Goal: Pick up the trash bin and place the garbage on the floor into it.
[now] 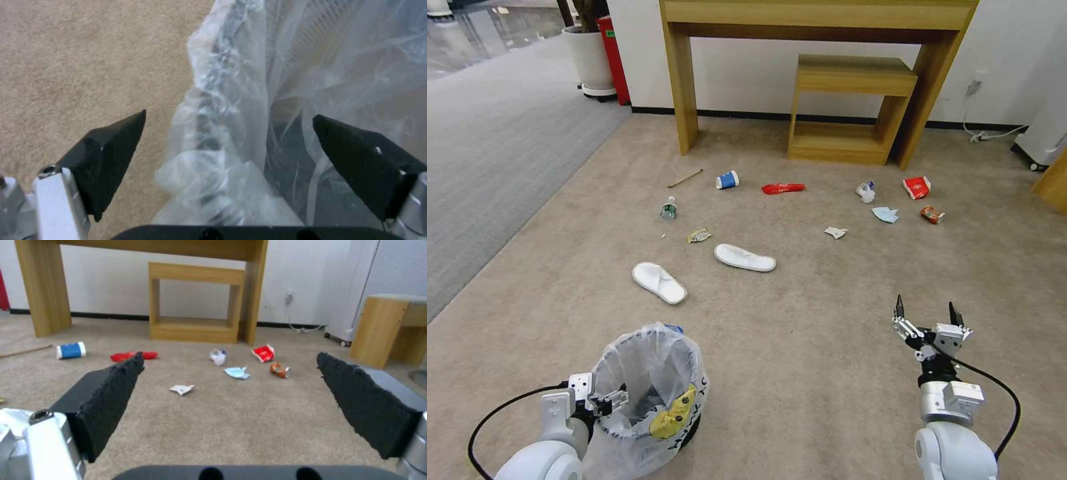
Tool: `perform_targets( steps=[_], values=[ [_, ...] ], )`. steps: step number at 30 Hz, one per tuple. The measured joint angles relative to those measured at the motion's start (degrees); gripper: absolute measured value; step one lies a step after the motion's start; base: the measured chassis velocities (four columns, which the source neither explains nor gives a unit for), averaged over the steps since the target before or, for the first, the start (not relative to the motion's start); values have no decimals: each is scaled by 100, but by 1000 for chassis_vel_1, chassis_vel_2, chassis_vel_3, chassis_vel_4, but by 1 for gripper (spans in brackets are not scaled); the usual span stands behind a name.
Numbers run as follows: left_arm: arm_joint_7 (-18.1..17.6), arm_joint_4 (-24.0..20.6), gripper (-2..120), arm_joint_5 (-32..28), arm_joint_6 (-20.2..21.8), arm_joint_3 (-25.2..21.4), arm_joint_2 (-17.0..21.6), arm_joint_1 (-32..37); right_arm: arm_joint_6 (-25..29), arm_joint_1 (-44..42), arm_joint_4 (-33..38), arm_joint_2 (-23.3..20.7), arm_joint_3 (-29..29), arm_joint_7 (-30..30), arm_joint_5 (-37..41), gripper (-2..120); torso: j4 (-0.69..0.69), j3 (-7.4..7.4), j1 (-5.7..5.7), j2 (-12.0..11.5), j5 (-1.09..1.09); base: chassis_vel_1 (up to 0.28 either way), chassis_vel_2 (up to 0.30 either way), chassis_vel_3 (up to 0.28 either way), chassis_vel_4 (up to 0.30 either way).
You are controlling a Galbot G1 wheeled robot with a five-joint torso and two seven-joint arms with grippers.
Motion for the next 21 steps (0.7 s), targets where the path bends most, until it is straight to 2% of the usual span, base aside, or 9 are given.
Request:
perform_targets(
  steps=[6, 10, 14, 16, 17, 18, 21],
  values=[
    [-4, 75, 97, -9, -11, 23, 1, -46, 3, 32, -46, 3, -2, 0, -3, 100, 0, 0, 0, 0, -2, 0, 0, 0, 0],
    [14, 93, 88, -34, -18, 29, 18, -61, 6, 55, -78, 11, -8, -1, -12, 100, 0, 1, 0, 0, -3, 0, 0, 0, 0],
    [29, 86, 69, -75, -37, 20, 40, -79, 6, 78, -90, 13, -10, -1, -18, 100, 0, 1, 0, 0, -2, 0, 0, 0, 0],
    [35, 84, 68, -77, -40, 20, 42, -80, 6, 81, -90, 12, -10, -1, -18, 100, 0, 1, 0, 0, -2, 0, 0, 0, 0],
    [54, 80, 59, -81, -46, 20, 44, -84, 6, 85, -90, 10, -8, -1, -19, 100, 0, 1, 0, 0, -2, 0, 0, 0, 0],
    [54, 80, 59, -81, -46, 20, 44, -84, 6, 85, -90, 10, -8, -1, -19, 100, 0, 1, 0, 0, -2, 0, 0, 0, 0],
    [93, 75, 45, -81, -83, 18, 45, -94, 3, 85, -91, 7, -2, -1, -21, 100, 0, 1, 0, 0, -2, 0, 0, 0, 0]
  ],
)
